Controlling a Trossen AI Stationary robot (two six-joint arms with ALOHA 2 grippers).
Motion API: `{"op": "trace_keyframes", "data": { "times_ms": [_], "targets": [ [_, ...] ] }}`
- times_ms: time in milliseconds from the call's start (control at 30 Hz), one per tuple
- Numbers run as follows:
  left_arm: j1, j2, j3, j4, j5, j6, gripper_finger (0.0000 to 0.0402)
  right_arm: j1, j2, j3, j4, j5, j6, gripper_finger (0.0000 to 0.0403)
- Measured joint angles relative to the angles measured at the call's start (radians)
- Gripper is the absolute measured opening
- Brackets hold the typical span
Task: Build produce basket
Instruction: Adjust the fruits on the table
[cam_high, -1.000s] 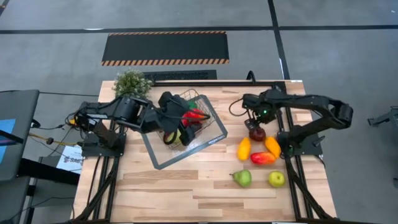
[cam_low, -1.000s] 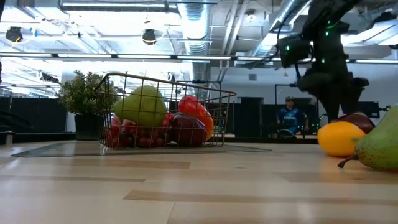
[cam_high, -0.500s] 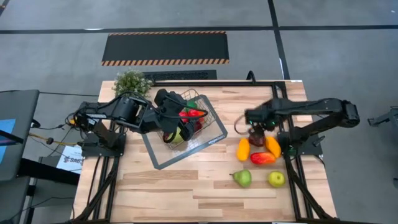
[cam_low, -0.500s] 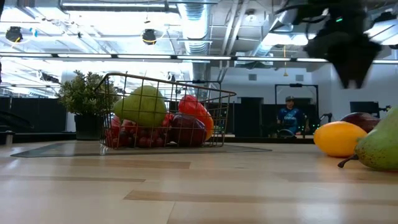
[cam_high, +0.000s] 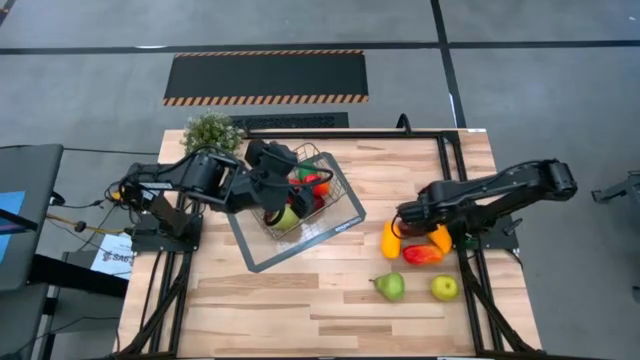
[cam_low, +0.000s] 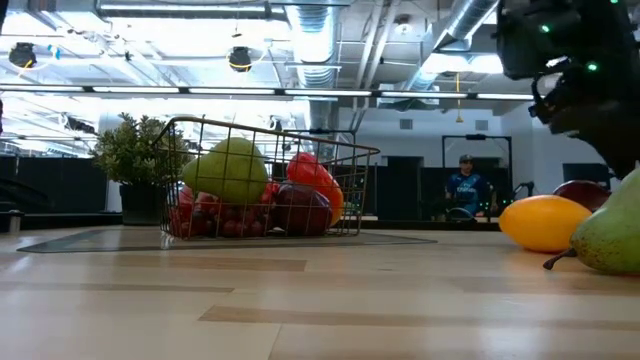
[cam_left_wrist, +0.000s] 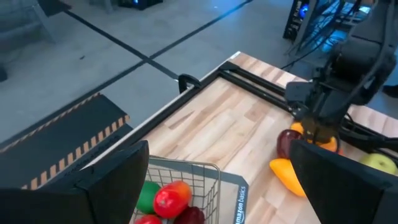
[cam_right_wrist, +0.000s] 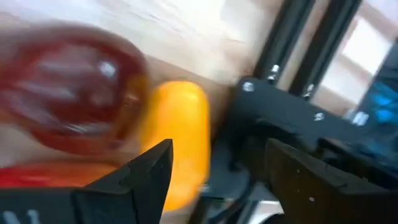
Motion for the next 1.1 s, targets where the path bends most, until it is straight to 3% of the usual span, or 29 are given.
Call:
{"op": "trace_keyframes", "data": {
  "times_ms": [133,233,533,1100],
  "targets": [
    [0.0,0.0,0.0,-0.002,-0.002,0.011,0.0373,-0.001,0.046,-0.004,-0.01,-0.002,0.0,0.025],
    [0.0,0.0,0.0,-0.002,-0.002,0.014,0.0373,0.0,0.07,-0.013,-0.017,-0.038,0.0,0.0208],
    [-0.004,0.0,0.0,-0.004,-0.001,0.014,0.0373,0.004,0.127,-0.028,0.022,-0.092,0.041,0.0017],
    [-0.003,0.0,0.0,-0.015,0.01,0.099,0.0373,-0.032,0.2,-0.073,0.145,-0.136,0.063,0.0008]
  ]
}}
